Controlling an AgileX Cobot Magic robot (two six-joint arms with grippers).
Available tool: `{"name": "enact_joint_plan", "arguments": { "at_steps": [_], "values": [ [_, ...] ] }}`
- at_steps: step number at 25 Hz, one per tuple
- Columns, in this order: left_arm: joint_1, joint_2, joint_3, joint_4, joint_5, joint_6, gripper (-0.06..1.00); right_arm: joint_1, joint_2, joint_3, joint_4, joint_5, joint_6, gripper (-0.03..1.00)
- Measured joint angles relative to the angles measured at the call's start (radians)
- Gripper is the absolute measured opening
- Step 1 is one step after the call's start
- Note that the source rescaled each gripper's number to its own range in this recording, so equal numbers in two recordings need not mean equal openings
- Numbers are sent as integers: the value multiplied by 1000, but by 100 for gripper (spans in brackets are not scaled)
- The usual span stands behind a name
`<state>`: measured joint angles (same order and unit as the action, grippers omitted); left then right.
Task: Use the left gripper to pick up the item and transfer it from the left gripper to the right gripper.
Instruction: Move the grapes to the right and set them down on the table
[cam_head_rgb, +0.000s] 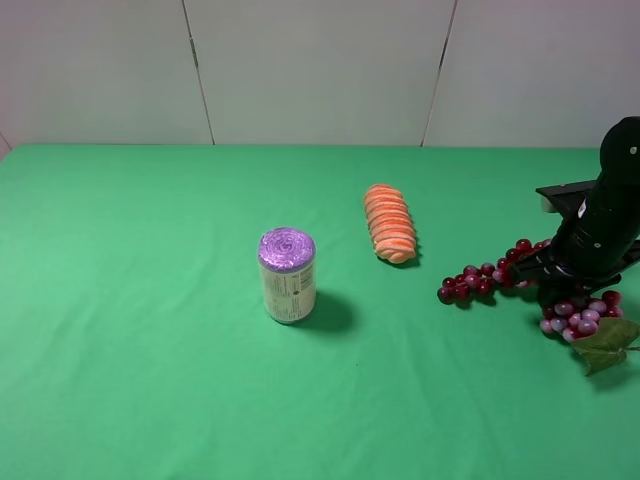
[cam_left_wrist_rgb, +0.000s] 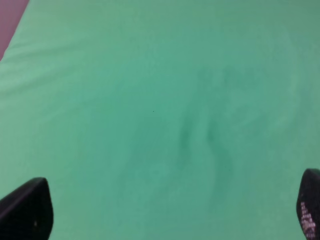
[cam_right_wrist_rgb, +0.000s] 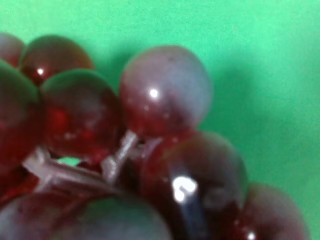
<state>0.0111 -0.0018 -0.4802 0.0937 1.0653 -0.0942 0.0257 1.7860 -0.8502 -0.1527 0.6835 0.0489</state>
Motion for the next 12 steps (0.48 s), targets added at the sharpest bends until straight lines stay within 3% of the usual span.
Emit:
{"name": "enact_joint_plan", "arguments": {
  "at_steps": [2,4,6,12],
  "values": [
    [0,0,0,0,0,0,97,0,0,0,8,-22,27,64],
    [0,0,0,0,0,0,97,0,0,0,22,-34,48,86],
    [0,0,0,0,0,0,97,0,0,0,29,-36,57,95],
    [0,0,0,0,0,0,97,0,0,-1,33,-39,60,100]
  ]
}}
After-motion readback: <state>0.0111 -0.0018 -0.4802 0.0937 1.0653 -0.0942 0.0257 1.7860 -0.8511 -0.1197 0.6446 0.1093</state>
